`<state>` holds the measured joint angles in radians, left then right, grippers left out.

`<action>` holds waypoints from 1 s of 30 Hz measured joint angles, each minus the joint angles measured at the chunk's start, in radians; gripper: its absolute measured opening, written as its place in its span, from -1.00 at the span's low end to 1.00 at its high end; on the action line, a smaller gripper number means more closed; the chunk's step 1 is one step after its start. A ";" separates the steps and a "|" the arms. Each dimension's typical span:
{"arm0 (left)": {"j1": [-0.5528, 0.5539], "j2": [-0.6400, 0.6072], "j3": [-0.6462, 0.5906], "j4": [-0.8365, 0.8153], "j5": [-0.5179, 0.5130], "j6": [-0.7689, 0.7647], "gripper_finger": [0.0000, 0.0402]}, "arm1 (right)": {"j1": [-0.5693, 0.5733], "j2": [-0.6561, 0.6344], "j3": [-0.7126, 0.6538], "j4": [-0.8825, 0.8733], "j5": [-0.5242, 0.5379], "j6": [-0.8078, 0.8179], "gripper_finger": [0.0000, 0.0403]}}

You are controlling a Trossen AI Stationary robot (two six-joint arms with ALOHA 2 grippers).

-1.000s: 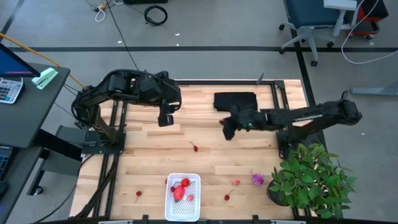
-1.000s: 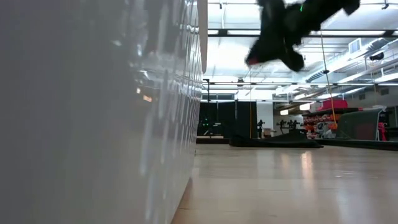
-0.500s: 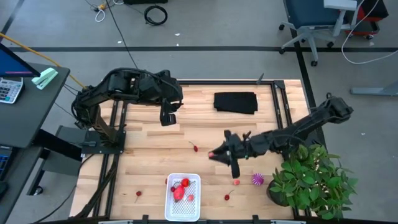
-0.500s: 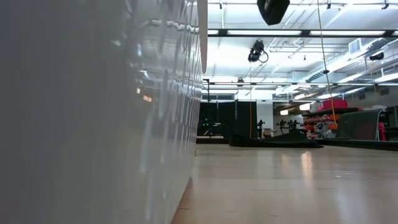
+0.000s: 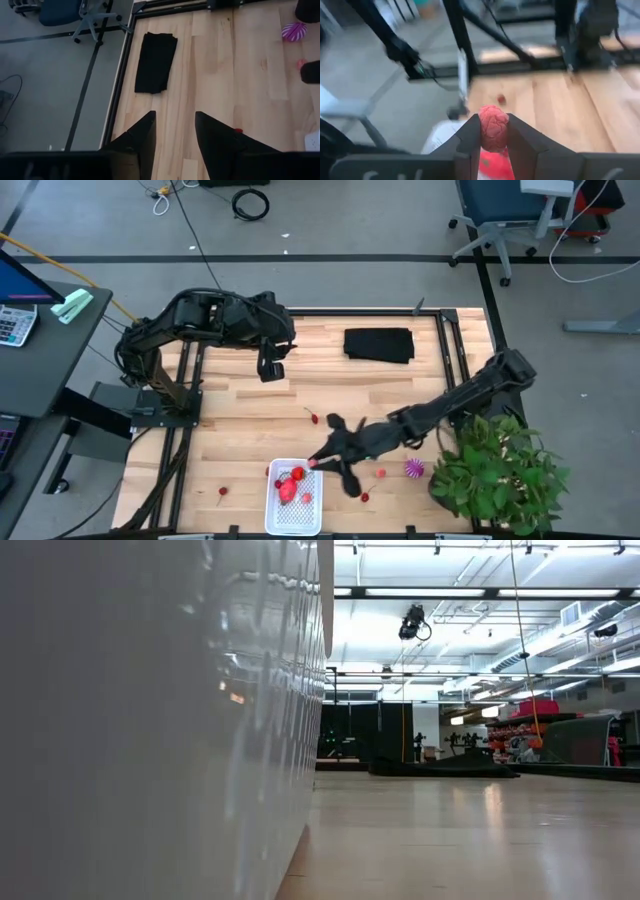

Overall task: Pick and placing Produce into tupperware
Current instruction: Put the top lychee into the white basket

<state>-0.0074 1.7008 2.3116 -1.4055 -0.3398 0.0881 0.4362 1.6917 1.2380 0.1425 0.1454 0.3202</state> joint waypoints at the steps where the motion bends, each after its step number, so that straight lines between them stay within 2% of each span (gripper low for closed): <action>1: 0.000 0.000 0.000 -0.001 0.000 0.007 -0.28 | 0.000 0.026 0.044 -0.065 0.005 0.000 -0.57; 4: 0.000 0.000 0.000 -0.006 0.000 0.010 -0.30 | -0.001 0.114 0.156 -0.193 -0.001 0.028 -0.57; 7: 0.000 0.000 0.000 -0.008 0.000 0.009 -0.32 | -0.001 0.196 0.226 -0.231 -0.065 0.067 -0.57; 17: 0.000 0.000 0.000 -0.013 0.000 0.002 -0.30 | 0.001 0.360 0.279 -0.241 -0.347 0.159 -0.57; 23: 0.000 0.000 0.000 -0.012 0.000 0.002 -0.32 | -0.004 0.396 0.278 -0.333 -0.363 0.158 -0.53; 30: 0.000 0.000 0.000 -0.006 0.000 0.003 -0.34 | -0.025 0.395 0.279 -0.312 -0.362 0.098 -0.47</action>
<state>-0.0078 1.7008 2.3119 -1.4114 -0.3397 0.0906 0.4114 2.0869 1.5173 -0.1696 -0.2165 0.4182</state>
